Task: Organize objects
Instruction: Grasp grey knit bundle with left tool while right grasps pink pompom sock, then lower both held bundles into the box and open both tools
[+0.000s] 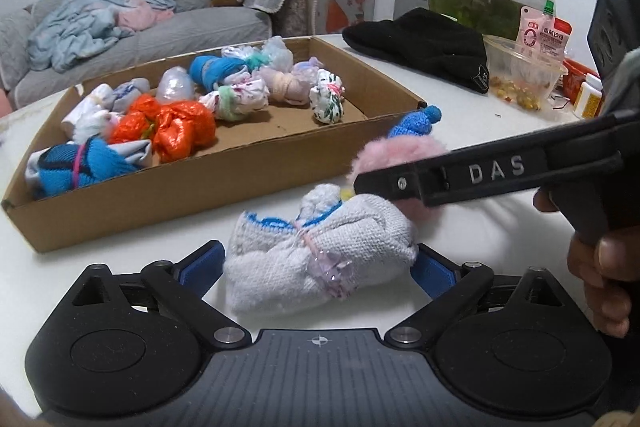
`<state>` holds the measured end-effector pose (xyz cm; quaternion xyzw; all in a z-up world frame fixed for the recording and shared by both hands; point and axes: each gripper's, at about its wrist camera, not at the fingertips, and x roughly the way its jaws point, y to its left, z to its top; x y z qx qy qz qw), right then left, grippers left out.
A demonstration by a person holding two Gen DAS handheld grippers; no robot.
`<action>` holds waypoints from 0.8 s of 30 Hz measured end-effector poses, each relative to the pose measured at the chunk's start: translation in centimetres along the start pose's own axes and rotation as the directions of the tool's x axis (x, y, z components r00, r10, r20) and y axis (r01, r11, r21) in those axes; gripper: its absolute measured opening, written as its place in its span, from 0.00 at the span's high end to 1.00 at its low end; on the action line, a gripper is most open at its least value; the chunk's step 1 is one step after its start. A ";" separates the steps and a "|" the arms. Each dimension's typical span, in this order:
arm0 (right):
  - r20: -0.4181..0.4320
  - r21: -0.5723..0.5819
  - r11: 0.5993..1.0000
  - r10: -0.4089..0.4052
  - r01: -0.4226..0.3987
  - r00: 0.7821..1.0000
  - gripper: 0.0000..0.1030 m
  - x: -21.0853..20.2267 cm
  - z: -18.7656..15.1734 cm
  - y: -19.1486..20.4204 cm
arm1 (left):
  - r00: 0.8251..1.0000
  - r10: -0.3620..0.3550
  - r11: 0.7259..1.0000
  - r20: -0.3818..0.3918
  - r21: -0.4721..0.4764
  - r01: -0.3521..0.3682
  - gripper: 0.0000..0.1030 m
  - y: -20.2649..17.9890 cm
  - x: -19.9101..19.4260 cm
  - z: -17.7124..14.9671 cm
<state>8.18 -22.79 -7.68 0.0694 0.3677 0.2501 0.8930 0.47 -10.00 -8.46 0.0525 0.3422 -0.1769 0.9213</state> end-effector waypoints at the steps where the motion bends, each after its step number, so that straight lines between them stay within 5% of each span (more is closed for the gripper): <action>1: 0.001 -0.004 1.000 -0.002 0.002 1.000 0.47 0.0 0.0 0.0 | 1.000 -0.005 1.000 0.000 -0.008 0.005 0.05 0.1 0.2 0.0; 7: -0.001 -0.021 1.000 -0.008 0.008 1.000 0.63 0.1 -0.1 0.3 | 1.000 -0.011 1.000 -0.002 -0.002 0.011 0.16 0.3 0.3 0.0; 24: 0.063 0.000 0.999 -0.037 0.037 0.997 0.65 -3.9 -0.3 -1.1 | 0.989 0.143 0.989 0.044 -0.042 -0.141 0.23 5.5 -6.2 2.3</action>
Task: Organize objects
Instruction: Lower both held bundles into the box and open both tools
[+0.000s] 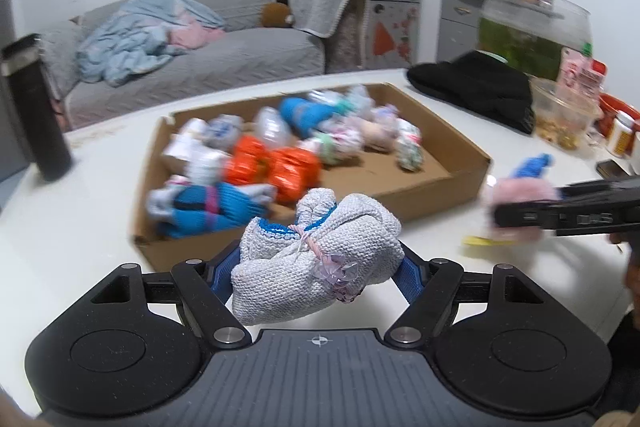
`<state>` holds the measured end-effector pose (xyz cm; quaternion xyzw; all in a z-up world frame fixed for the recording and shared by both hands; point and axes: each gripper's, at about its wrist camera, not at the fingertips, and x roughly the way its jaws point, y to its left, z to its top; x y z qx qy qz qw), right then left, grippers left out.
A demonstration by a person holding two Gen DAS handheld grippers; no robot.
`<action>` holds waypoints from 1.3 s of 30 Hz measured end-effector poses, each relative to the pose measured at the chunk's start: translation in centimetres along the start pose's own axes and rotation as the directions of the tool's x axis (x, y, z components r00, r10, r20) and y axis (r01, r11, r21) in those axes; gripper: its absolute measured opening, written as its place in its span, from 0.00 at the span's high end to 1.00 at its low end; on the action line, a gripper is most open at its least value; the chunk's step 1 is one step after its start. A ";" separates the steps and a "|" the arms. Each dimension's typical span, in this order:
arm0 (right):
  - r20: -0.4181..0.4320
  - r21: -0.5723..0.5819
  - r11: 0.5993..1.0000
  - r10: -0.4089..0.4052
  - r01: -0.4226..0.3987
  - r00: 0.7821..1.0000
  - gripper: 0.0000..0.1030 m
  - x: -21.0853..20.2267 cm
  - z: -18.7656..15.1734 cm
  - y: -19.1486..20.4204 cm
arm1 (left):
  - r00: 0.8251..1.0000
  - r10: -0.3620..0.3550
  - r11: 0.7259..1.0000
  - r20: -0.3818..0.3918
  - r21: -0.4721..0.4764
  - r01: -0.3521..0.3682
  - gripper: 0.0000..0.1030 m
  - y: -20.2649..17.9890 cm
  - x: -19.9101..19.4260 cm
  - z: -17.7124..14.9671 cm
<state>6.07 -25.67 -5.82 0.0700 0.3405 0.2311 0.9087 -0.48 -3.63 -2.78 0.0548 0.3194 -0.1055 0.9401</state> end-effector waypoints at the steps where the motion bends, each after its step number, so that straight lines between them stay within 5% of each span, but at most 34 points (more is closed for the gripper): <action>1: 0.005 -0.008 1.000 -0.010 0.010 1.000 0.65 -0.3 0.3 -0.2 | 1.000 0.010 1.000 0.002 -0.010 -0.010 0.23 0.7 -0.3 0.3; 14: 0.120 -0.115 0.992 -0.036 0.050 0.992 0.65 -1.4 8.7 0.4 | 0.996 0.078 0.996 0.042 -0.035 -0.077 0.23 4.2 0.2 7.2; 24: 0.105 -0.204 0.979 0.016 0.006 0.994 0.65 0.5 9.8 2.7 | 0.999 0.026 1.000 0.038 0.000 -0.026 0.23 2.1 3.0 10.6; 39: 0.068 -0.213 0.977 0.030 -0.015 0.997 0.64 2.9 9.9 3.2 | 0.998 -0.058 0.998 -0.016 -0.003 0.058 0.22 0.9 7.3 9.7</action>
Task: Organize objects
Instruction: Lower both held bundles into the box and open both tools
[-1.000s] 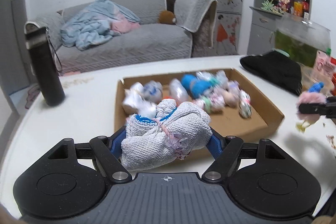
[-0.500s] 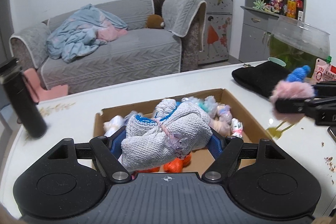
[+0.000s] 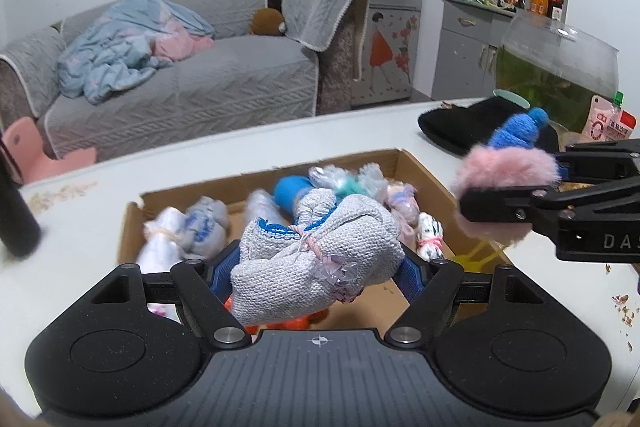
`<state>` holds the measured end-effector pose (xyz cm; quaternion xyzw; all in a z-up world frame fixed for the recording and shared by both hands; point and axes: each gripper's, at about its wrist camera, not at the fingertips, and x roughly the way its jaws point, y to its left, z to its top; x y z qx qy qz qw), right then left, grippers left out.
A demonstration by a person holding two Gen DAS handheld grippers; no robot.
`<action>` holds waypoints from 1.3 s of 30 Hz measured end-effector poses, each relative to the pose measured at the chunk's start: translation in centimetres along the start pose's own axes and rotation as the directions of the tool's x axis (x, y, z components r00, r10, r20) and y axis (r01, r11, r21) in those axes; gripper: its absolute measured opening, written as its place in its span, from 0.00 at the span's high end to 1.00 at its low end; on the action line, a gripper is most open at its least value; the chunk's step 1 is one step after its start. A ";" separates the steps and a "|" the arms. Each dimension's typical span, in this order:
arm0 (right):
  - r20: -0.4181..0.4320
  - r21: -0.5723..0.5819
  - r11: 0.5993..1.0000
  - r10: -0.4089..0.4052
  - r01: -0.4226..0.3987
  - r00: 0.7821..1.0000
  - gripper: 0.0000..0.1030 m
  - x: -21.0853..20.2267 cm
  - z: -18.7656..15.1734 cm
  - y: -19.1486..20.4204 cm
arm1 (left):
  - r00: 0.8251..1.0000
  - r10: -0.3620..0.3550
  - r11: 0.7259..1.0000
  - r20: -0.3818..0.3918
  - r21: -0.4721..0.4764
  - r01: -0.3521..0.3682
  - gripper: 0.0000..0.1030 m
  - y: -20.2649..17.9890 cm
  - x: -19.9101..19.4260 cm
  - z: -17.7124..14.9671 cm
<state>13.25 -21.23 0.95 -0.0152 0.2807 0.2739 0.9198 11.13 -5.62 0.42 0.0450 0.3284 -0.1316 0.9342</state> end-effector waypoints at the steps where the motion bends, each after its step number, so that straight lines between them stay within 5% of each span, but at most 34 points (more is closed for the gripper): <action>1: 0.000 0.007 1.000 0.001 -0.001 1.000 0.64 0.2 0.0 -0.1 | 1.000 -0.006 1.000 -0.006 -0.005 0.006 0.22 0.0 0.5 -0.2; 15: -0.094 0.036 0.999 0.012 -0.009 0.996 0.63 3.9 -2.3 -0.2 | 0.992 -0.078 0.997 -0.099 0.002 0.078 0.22 -0.7 4.7 -3.1; 26: -0.169 0.039 0.997 0.067 -0.061 0.983 0.63 5.3 -3.5 -1.3 | 0.992 -0.045 0.984 -0.120 0.165 0.064 0.22 -1.4 5.0 -3.7; 33: -0.256 -0.140 0.988 0.022 -0.059 0.966 0.63 4.7 -3.3 -1.2 | 0.984 -0.130 0.910 -0.120 0.380 0.166 0.22 -3.1 4.3 -2.4; 39: -0.354 -0.304 0.945 0.009 -0.124 0.935 0.62 5.2 -3.0 -0.4 | 0.953 -0.196 0.857 -0.230 0.433 0.281 0.22 -4.0 6.6 -1.6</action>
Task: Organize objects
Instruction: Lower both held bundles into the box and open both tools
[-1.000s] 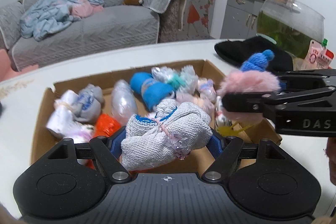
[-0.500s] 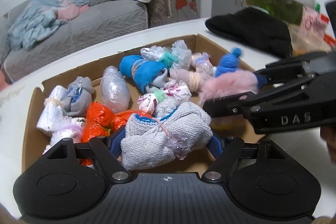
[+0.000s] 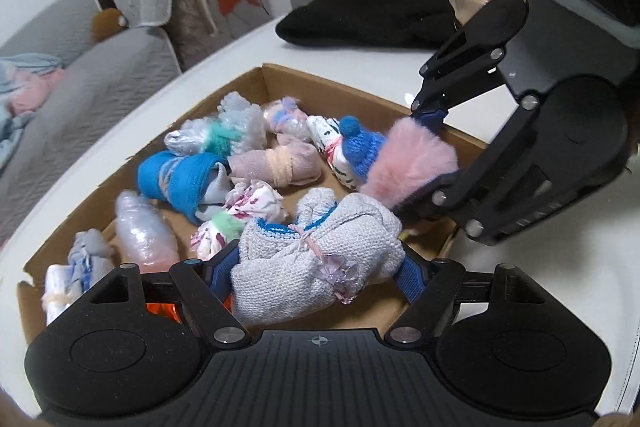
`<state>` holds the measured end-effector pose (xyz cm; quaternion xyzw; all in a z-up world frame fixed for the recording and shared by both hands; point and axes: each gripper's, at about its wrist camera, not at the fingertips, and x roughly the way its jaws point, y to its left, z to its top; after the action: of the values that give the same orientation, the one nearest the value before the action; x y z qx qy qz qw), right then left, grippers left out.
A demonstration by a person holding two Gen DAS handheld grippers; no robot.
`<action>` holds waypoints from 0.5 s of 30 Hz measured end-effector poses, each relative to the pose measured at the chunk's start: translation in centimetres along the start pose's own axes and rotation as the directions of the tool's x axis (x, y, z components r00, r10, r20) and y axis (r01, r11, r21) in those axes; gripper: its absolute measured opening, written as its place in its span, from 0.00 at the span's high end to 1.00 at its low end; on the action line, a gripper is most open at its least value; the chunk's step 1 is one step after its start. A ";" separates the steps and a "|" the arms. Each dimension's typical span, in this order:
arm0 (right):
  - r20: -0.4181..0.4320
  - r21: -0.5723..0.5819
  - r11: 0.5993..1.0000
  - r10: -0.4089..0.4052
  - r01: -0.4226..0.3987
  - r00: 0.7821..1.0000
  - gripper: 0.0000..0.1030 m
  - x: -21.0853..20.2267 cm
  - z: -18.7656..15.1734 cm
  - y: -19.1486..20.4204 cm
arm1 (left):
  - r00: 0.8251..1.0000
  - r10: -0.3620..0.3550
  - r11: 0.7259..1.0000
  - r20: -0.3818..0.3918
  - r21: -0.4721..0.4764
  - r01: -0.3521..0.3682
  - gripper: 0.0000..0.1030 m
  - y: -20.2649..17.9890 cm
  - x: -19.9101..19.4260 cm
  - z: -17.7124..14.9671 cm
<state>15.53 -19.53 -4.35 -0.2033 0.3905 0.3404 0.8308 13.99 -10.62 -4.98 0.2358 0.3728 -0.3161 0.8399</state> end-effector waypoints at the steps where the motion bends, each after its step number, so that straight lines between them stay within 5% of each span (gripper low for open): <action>1: -0.015 -0.029 1.000 0.008 -0.009 1.000 0.62 0.2 0.2 0.2 | 1.000 -0.006 1.000 -0.019 0.002 0.006 0.22 0.3 0.3 0.1; 8: -0.061 -0.184 0.980 0.066 -0.076 0.996 0.62 1.5 1.9 1.4 | 0.992 -0.091 0.991 -0.083 -0.102 0.083 0.19 2.5 1.4 -0.3; 15: -0.083 -0.195 0.977 0.070 -0.085 0.994 0.60 2.1 2.1 1.2 | 0.992 -0.056 0.994 -0.117 -0.096 0.045 0.16 2.7 1.2 -0.2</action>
<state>16.68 -16.56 -4.81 -0.2825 0.3933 0.4019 0.7772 16.44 -9.12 -5.61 0.2055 0.4426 -0.3049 0.8178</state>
